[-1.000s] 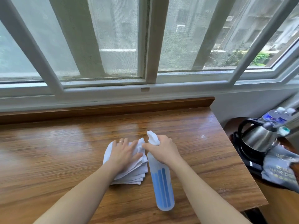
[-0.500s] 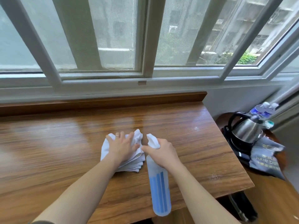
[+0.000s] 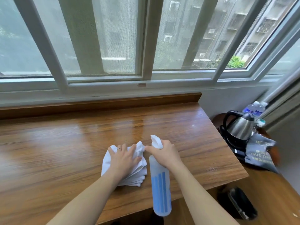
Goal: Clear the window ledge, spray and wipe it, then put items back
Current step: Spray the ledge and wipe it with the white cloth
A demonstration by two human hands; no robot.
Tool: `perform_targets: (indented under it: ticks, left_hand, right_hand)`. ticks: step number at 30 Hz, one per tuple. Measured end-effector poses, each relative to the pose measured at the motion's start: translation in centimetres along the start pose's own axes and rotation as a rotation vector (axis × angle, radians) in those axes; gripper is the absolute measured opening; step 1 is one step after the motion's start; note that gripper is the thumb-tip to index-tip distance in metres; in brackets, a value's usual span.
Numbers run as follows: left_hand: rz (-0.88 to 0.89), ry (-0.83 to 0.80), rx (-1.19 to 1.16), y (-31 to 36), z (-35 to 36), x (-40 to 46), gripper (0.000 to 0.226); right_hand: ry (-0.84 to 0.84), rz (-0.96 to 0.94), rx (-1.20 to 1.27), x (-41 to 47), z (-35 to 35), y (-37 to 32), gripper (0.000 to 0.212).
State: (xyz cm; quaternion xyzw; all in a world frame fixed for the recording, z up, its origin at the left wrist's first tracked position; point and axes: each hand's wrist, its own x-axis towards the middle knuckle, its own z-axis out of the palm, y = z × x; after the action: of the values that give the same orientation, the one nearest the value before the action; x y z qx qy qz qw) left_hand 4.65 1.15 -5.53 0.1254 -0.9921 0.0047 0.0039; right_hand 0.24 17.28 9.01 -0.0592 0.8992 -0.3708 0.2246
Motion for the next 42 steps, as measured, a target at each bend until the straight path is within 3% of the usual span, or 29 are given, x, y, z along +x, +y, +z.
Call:
perform_targets:
  ticks: [13,16,28,33,37,42]
  left_hand:
    - [-0.037,0.008,-0.015,0.7,0.4,-1.7,0.055]
    - [-0.051,-0.048,-0.018,0.4,0.5,-0.8,0.058]
    - [-0.244,-0.222,-0.121,1.3,-0.8,2.0,0.065]
    - [-0.206,-0.129,-0.095,2.3,-0.3,-1.7,0.068]
    - [-0.13,0.024,-0.043,3.2,0.8,-4.8,0.054]
    - [-0.114,0.105,-0.021,4.3,1.4,-7.5,0.052]
  right_hand:
    - [-0.093,-0.109,-0.07,1.2,-3.5,0.4,0.033]
    - [-0.099,-0.13,-0.092,1.5,-3.6,0.9,0.041]
    - [-0.148,-0.159,-0.08,1.1,-3.2,2.9,0.036]
    - [-0.161,-0.134,-0.052,0.8,-3.4,3.2,0.034]
    - [-0.166,-0.135,-0.043,0.5,-3.4,3.1,0.037]
    - [-0.165,-0.146,-0.03,0.3,-3.1,3.0,0.029]
